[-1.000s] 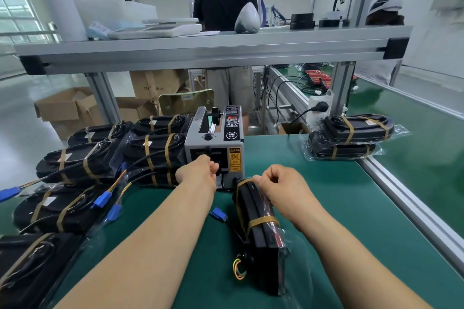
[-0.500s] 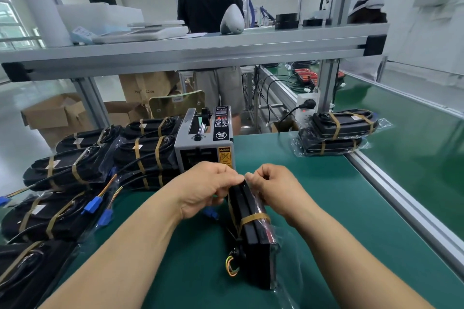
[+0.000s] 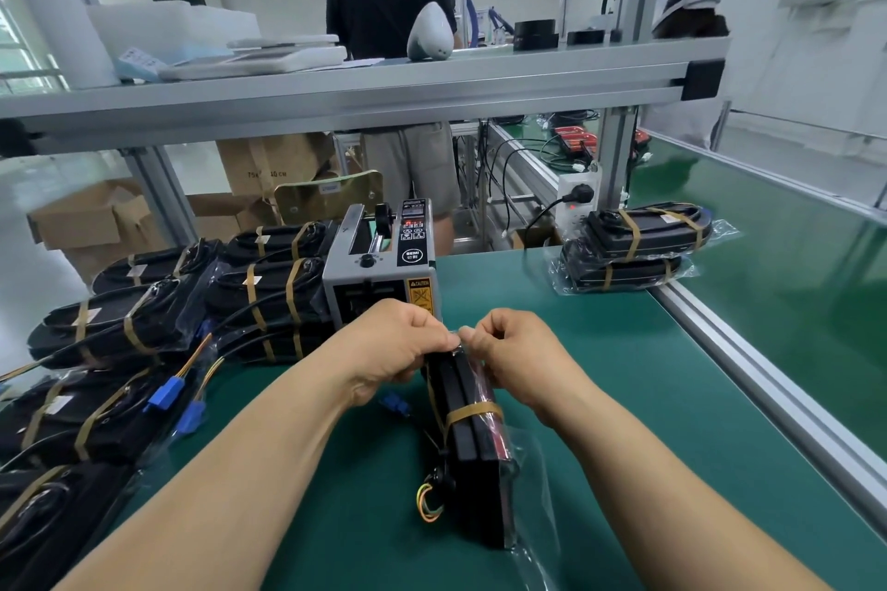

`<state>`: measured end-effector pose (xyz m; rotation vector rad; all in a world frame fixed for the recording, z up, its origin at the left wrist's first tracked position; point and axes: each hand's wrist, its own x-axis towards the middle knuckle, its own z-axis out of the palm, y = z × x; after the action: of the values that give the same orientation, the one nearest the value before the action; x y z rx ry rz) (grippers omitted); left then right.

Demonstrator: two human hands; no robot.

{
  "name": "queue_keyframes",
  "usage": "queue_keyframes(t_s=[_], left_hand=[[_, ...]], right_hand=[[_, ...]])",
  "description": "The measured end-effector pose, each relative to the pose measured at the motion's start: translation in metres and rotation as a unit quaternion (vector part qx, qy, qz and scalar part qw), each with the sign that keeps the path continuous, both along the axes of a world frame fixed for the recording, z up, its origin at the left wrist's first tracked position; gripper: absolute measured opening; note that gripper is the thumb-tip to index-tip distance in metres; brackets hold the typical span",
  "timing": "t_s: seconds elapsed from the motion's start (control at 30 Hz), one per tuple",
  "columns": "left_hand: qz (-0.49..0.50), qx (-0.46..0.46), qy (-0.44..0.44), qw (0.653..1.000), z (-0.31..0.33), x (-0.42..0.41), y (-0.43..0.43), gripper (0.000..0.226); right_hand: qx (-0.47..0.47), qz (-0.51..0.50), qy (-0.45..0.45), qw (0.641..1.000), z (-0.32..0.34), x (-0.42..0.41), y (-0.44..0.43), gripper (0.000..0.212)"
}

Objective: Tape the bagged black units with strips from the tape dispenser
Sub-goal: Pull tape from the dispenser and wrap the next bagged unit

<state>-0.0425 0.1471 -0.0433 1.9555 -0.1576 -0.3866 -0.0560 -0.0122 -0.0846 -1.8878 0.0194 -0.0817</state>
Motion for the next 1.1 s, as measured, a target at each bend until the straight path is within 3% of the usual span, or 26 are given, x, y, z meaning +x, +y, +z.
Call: queue_keyframes(t_s=[0.27, 0.6, 0.83, 1.1], left_hand=[[0.014, 0.001, -0.015, 1.0, -0.007, 0.005, 0.0, 0.028], [0.058, 0.02, -0.082, 0.995, -0.021, 0.006, -0.001, 0.016], [0.154, -0.064, -0.054, 0.985, -0.033, 0.003, -0.014, 0.019], [0.103, -0.15, 0.024, 0.983, -0.034, -0.009, -0.012, 0.023]], right_hand=[[-0.005, 0.0, 0.004, 1.0, 0.002, -0.002, 0.0, 0.031], [-0.009, 0.004, 0.009, 1.0, 0.003, -0.001, 0.0, 0.03], [-0.005, 0.015, 0.017, 1.0, 0.002, 0.001, -0.002, 0.028], [0.023, 0.001, 0.021, 1.0, -0.005, 0.003, -0.008, 0.031]])
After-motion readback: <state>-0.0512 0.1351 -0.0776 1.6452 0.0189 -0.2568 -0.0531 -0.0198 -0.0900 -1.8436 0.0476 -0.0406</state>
